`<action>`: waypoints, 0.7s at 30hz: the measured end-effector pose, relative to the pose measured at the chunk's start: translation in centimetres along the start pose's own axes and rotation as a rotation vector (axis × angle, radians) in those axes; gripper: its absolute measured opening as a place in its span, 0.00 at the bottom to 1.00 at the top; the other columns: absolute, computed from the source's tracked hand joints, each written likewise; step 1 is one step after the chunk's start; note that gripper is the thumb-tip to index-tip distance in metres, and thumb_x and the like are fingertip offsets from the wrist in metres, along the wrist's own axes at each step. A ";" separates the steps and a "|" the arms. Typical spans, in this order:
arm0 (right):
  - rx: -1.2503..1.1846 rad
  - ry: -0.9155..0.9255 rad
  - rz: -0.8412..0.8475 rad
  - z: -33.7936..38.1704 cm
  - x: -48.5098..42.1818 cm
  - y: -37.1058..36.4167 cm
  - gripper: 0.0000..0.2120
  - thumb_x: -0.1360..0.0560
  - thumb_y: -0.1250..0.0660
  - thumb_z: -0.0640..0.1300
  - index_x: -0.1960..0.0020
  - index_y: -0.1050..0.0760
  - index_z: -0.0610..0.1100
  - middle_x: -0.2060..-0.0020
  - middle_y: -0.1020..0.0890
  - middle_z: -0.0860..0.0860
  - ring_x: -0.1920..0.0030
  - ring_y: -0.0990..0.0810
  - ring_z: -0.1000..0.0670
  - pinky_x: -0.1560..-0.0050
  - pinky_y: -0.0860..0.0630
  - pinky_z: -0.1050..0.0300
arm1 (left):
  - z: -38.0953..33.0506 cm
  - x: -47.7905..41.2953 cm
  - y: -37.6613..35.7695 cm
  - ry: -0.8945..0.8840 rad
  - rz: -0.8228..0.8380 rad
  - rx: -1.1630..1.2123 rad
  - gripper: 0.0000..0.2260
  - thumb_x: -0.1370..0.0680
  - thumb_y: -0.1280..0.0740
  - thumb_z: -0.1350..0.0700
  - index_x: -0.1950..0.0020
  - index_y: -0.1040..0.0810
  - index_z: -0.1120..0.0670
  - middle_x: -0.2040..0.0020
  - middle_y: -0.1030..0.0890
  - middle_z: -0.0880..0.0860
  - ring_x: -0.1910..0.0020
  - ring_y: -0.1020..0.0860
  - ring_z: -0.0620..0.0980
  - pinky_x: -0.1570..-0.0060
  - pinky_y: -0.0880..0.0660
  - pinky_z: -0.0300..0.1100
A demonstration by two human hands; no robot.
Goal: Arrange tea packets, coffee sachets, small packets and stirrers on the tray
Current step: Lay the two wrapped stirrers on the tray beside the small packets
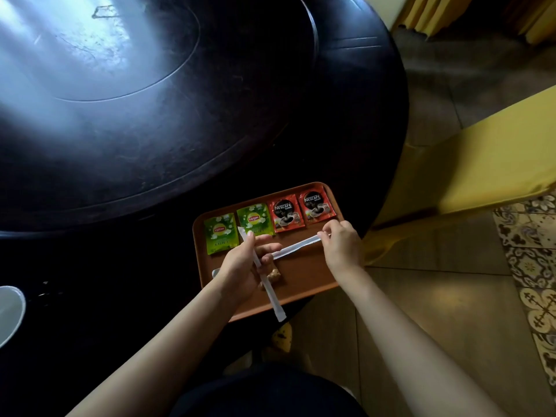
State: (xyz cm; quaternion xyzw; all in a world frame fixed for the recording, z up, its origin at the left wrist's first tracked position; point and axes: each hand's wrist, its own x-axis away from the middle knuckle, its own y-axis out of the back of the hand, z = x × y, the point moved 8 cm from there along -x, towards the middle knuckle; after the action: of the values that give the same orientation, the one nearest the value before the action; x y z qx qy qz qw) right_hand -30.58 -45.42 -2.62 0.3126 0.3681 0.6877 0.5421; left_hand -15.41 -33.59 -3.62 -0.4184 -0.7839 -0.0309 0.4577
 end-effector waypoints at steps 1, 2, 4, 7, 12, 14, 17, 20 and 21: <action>0.022 0.004 -0.018 -0.1 0.1 0.1 0.06 0.25 0.36 0.42 0.52 0.25 0.39 0.54 0.23 0.43 0.58 0.25 0.49 0.64 0.27 0.61 | -0.1 0.0 0.0 -0.015 -0.008 0.007 0.16 0.19 0.50 0.50 0.51 0.28 0.58 0.73 0.18 0.51 0.80 0.31 0.42 0.82 0.35 0.32; 0.044 0.005 -0.031 -0.2 0.1 0.2 0.06 0.24 0.36 0.41 0.52 0.25 0.39 0.54 0.23 0.42 0.56 0.25 0.48 0.64 0.28 0.61 | -0.2 -0.1 0.1 -0.028 -0.019 0.013 0.15 0.19 0.50 0.50 0.51 0.28 0.58 0.73 0.18 0.51 0.80 0.31 0.42 0.82 0.35 0.32; 0.095 0.004 -0.050 -0.4 0.1 0.5 0.07 0.24 0.37 0.41 0.50 0.25 0.38 0.53 0.23 0.41 0.54 0.24 0.46 0.63 0.27 0.60 | -0.3 -0.2 0.2 -0.041 -0.042 0.029 0.14 0.19 0.50 0.51 0.51 0.28 0.58 0.73 0.18 0.51 0.80 0.31 0.42 0.82 0.34 0.32; 0.133 0.046 -0.048 -0.6 0.3 0.5 0.08 0.25 0.35 0.40 0.50 0.26 0.37 0.52 0.24 0.40 0.54 0.24 0.45 0.62 0.23 0.59 | -0.5 -0.2 0.5 -0.045 -0.055 0.068 0.14 0.19 0.49 0.52 0.53 0.28 0.58 0.74 0.18 0.51 0.81 0.30 0.42 0.82 0.34 0.32; 0.055 0.065 -0.045 -0.8 0.5 0.8 0.09 0.26 0.34 0.39 0.48 0.27 0.37 0.49 0.26 0.40 0.53 0.22 0.45 0.58 0.20 0.57 | -0.2 -0.1 0.6 -0.050 -0.045 0.112 0.15 0.18 0.50 0.52 0.54 0.28 0.57 0.74 0.19 0.51 0.80 0.30 0.41 0.81 0.34 0.31; -0.013 0.044 -0.065 -0.4 0.7 1.6 0.10 0.26 0.34 0.38 0.46 0.28 0.38 0.47 0.27 0.40 0.53 0.22 0.45 0.57 0.20 0.58 | 0.0 -0.2 0.4 -0.054 -0.037 0.124 0.14 0.18 0.50 0.52 0.54 0.29 0.57 0.74 0.19 0.51 0.79 0.30 0.42 0.81 0.34 0.31; -0.206 0.045 0.075 1.4 1.9 2.1 0.08 0.25 0.36 0.45 0.48 0.27 0.42 0.51 0.24 0.46 0.56 0.22 0.49 0.59 0.21 0.59 | -0.2 -0.2 -0.2 -0.078 -0.025 0.166 0.14 0.19 0.50 0.52 0.54 0.28 0.56 0.73 0.20 0.50 0.79 0.31 0.41 0.81 0.35 0.31; -0.398 -0.009 0.555 4.0 5.3 -0.2 0.08 0.25 0.36 0.51 0.50 0.25 0.47 0.59 0.20 0.52 0.58 0.20 0.51 0.61 0.24 0.62 | -0.3 -0.1 -1.8 -0.111 0.031 0.183 0.14 0.19 0.50 0.51 0.53 0.28 0.55 0.71 0.21 0.49 0.78 0.31 0.41 0.81 0.35 0.31; -0.465 -0.040 0.652 4.6 6.3 -0.6 0.07 0.25 0.36 0.48 0.49 0.24 0.46 0.59 0.19 0.51 0.58 0.19 0.50 0.58 0.23 0.59 | -0.2 -0.1 -2.4 -0.121 0.060 0.182 0.14 0.19 0.50 0.51 0.53 0.28 0.55 0.70 0.21 0.49 0.77 0.30 0.41 0.80 0.35 0.31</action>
State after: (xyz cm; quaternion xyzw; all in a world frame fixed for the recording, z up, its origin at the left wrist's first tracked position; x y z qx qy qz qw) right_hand -27.85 -38.44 -0.50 0.2951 0.0734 0.8824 0.3590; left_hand -16.93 -35.30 -2.72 -0.3997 -0.7966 0.0795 0.4465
